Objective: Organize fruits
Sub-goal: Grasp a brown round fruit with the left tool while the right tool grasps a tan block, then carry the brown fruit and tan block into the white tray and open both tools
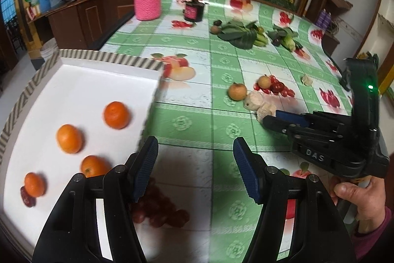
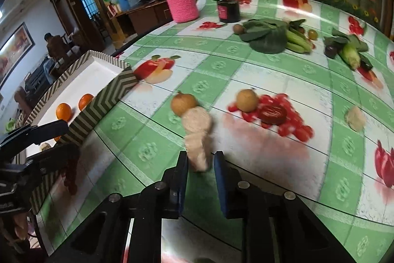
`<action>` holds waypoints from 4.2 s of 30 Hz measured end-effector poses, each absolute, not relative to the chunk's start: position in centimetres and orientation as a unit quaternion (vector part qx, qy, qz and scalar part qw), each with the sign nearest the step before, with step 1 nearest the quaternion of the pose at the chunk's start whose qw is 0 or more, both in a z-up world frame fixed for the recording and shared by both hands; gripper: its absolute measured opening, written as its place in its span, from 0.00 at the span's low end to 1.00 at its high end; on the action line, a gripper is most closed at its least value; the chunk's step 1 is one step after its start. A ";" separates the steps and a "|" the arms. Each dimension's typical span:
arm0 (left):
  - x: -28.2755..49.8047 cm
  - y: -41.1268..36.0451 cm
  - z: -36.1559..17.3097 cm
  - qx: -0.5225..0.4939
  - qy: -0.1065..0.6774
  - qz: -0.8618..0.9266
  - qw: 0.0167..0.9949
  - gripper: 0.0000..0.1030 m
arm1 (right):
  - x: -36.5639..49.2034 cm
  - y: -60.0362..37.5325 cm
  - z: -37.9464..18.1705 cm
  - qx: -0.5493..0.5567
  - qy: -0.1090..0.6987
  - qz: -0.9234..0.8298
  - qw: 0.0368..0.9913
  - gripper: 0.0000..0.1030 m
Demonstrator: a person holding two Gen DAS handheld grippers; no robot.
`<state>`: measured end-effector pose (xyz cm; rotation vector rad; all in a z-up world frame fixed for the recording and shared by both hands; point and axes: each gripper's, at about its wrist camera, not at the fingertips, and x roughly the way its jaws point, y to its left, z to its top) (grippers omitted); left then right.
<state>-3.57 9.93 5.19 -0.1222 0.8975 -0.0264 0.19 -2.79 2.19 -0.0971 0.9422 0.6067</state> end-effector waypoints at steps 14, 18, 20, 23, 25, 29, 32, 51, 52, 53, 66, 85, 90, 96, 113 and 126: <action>-0.7 6.7 4.3 -0.051 0.457 -0.028 0.888 0.62 | 1.1 -7.7 4.0 0.038 0.423 0.296 0.856 0.19; -0.3 7.2 3.9 -0.058 0.462 -0.020 0.885 0.62 | 0.9 -5.8 4.3 0.006 0.426 0.322 0.845 0.19; -0.3 7.3 3.7 -0.059 0.465 -0.019 0.883 0.62 | 1.2 -4.7 3.7 -0.037 0.438 0.295 0.848 0.19; -0.1 7.2 3.7 -0.058 0.466 -0.018 0.883 0.62 | 2.5 -5.5 3.6 -0.026 0.437 0.263 0.860 0.19; 0.0 7.1 3.8 -0.057 0.466 -0.020 0.883 0.62 | 3.1 -6.5 3.8 -0.016 0.438 0.250 0.863 0.19; 0.8 6.3 3.7 -0.054 0.468 -0.023 0.882 0.62 | 3.4 -8.7 3.7 0.004 0.439 0.215 0.872 0.19; 1.7 5.3 3.8 -0.050 0.468 -0.031 0.882 0.62 | 3.4 -10.2 3.5 0.048 0.438 0.230 0.868 0.20; 6.2 2.7 1.6 -0.022 0.470 -0.038 0.881 0.26 | 3.3 -10.2 3.1 0.061 0.436 0.274 0.855 0.22; 6.1 2.8 1.7 -0.025 0.471 -0.039 0.881 0.26 | 3.2 -9.8 3.0 0.057 0.438 0.282 0.852 0.22; 6.0 2.9 1.7 -0.026 0.471 -0.041 0.881 0.26 | 3.1 -9.5 2.9 0.053 0.438 0.288 0.850 0.22; 2.9 5.6 2.0 -0.067 0.474 -0.056 0.876 0.26 | 4.3 -5.7 2.1 -0.006 0.446 0.271 0.853 0.35; -2.1 8.0 4.7 -0.068 0.443 -0.051 0.893 0.26 | -1.4 -6.0 4.6 0.031 0.412 0.306 0.857 0.34; -4.2 9.9 5.6 -0.060 0.430 -0.020 0.901 0.26 | -3.9 -4.1 5.3 0.036 0.401 0.329 0.854 0.34; -6.6 13.1 6.3 -0.053 0.415 0.029 0.908 0.26 | -5.8 -1.0 6.0 0.029 0.396 0.358 0.845 0.34; -11.1 22.5 6.5 -0.062 0.385 0.143 0.909 0.26 | -8.2 9.9 6.9 -0.033 0.394 0.424 0.815 0.34; -10.7 26.4 6.3 -0.077 0.386 0.172 0.903 0.26 | -8.6 13.7 6.1 -0.061 0.406 0.447 0.795 0.34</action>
